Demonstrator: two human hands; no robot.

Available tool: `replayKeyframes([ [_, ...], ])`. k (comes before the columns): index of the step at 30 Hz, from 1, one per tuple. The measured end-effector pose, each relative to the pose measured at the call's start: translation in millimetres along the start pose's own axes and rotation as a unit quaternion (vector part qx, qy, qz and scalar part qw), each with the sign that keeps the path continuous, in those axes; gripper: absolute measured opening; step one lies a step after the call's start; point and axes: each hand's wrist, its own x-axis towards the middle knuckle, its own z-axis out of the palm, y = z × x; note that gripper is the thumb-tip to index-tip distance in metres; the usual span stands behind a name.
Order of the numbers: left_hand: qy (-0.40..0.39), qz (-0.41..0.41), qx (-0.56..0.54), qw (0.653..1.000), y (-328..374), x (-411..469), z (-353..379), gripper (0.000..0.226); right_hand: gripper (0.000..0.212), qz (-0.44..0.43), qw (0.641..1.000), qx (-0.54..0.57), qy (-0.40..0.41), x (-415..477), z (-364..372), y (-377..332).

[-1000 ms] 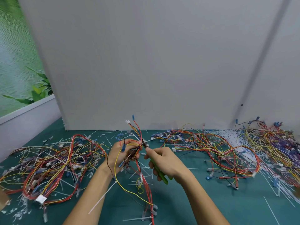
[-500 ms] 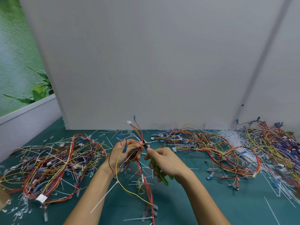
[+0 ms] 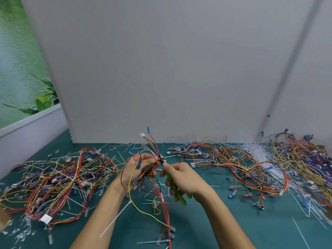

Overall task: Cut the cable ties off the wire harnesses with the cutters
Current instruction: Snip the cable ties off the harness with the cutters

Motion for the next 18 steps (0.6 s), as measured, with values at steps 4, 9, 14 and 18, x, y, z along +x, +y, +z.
replayKeyframes([
  [4, 0.003, -0.002, -0.002, 1.000, -1.5, 1.8, -1.5, 0.020, 0.047, 0.002, 1.000, -0.001, -0.004, 0.1, -0.9, -1.4],
  [9, -0.004, 0.000, -0.001, 1.000, 0.4, -0.2, 0.5, 0.023, 0.047, 0.003, 1.000, -0.011, -0.008, 0.2, -1.0, -0.6],
  [14, 0.007, -0.006, 0.000, 1.000, 1.3, -1.6, 2.7, 0.021, 0.047, 0.004, 1.000, -0.014, 0.000, 0.2, -3.1, -0.1],
  [18, 0.006, -0.009, 0.004, 1.000, 2.8, -2.3, 2.6, 0.022, 0.047, 0.003, 1.000, -0.026, -0.002, 0.4, -0.6, -0.2],
])
